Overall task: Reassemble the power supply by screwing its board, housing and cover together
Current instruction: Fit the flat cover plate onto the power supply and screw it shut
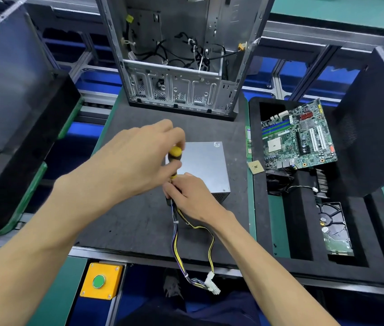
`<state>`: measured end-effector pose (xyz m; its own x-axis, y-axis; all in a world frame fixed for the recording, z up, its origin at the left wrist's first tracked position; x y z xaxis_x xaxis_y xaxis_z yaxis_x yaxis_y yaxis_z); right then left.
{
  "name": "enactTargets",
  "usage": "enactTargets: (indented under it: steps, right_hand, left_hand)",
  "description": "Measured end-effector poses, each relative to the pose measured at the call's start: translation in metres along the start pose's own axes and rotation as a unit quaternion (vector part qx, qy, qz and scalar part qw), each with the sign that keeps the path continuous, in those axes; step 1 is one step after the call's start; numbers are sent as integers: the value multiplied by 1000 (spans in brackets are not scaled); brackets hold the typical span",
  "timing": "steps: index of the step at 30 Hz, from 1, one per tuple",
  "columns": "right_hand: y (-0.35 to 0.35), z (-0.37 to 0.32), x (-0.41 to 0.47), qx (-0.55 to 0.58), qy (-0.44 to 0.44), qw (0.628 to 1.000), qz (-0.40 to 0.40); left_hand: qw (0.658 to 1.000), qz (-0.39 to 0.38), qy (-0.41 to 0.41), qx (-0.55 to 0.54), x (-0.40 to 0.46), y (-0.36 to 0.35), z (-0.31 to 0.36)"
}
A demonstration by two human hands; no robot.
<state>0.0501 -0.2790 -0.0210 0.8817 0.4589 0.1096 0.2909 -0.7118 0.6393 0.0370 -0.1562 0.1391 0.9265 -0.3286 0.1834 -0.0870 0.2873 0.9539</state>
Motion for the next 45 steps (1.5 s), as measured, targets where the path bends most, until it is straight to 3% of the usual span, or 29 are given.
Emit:
enactTargets:
  steps: [5,11,13,19,25,33,38,45]
  right_hand:
    - [-2,0,1,-24,9,1000,2]
    - [-3,0,1,-40,16,999,0]
    - [-3,0,1,-42,22,999,7]
    - [-5,-1,1,-48,26,998,23]
    - [-4,-2,2,-48,14,999,14]
    - [-2,-7,-1,-52,39,997,34]
    - [0,-8,-1,-34,38,998,38]
    - [1,1,-4,50,13,998,41]
  left_hand:
    - [986,35,81,142,6,-1,0]
    - [997,-51,-23,-46,4,-1,2]
    - [998,-38,-26,-30,5,0,2]
    - [991,-14,68,116,14,-5,0]
    - [997,-75,-1,-18,7,-1,2]
    - [976,23,59,207,8,-3,4]
    - [998,-61,-25,6,2,-3,2]
    - [976,-19,64,207,8,-2,7]
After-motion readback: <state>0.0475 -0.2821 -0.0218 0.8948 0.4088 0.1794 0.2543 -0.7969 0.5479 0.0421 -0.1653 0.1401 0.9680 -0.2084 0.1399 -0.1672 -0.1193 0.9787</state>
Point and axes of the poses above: each hand's wrist, its own x-axis towards the middle knuckle, its own y-axis out of the back of the hand, z = x × y, the point moved 3 cm from there along x, towards the middle knuckle, and after that the axes turned 8 degrees about z, right-handed, at the moved point
